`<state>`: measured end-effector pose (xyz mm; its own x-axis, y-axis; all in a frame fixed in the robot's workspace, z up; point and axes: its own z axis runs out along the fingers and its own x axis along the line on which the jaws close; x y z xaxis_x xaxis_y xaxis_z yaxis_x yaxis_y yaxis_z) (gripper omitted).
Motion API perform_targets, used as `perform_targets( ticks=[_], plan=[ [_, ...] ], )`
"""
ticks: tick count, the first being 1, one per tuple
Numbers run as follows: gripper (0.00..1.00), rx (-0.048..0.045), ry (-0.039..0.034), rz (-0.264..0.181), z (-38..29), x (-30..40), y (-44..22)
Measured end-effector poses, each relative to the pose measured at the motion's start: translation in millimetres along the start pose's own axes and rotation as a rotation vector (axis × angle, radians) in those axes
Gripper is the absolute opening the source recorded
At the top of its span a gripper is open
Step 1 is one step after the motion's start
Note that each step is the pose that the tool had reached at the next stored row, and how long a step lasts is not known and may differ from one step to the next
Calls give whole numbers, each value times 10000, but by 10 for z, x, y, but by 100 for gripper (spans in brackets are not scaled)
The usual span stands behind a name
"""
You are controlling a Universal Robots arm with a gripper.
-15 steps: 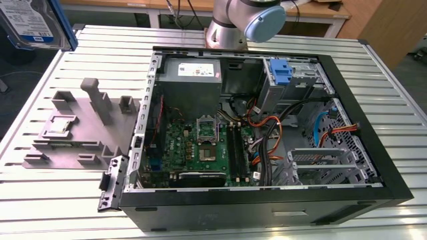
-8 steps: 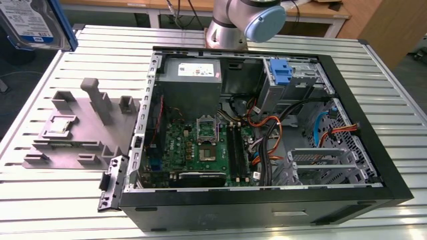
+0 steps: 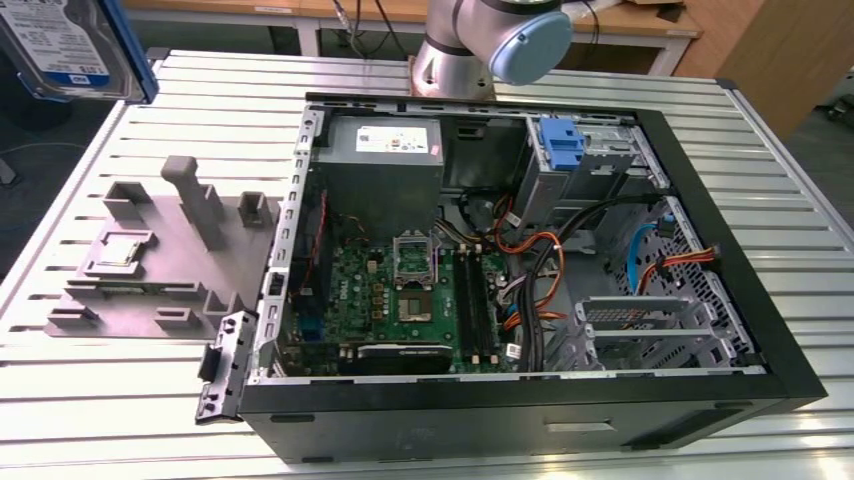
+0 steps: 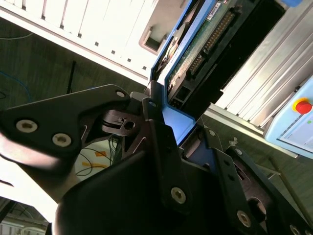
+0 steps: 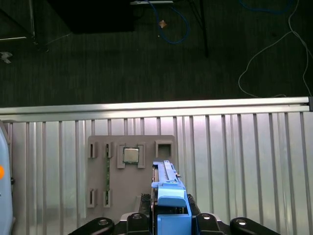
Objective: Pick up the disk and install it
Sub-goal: 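Pick up the disk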
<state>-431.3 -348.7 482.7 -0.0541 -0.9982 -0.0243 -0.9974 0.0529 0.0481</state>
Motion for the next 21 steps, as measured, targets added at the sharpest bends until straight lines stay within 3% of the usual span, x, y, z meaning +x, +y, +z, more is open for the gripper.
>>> perform_targets(
  ticks=[5,16,21],
  plan=[
    [36,-25,2,-24,-53,-2,-1],
    [36,-26,15,-135,-56,106,-10],
    [36,-26,15,-136,-59,119,-59]
  ],
)
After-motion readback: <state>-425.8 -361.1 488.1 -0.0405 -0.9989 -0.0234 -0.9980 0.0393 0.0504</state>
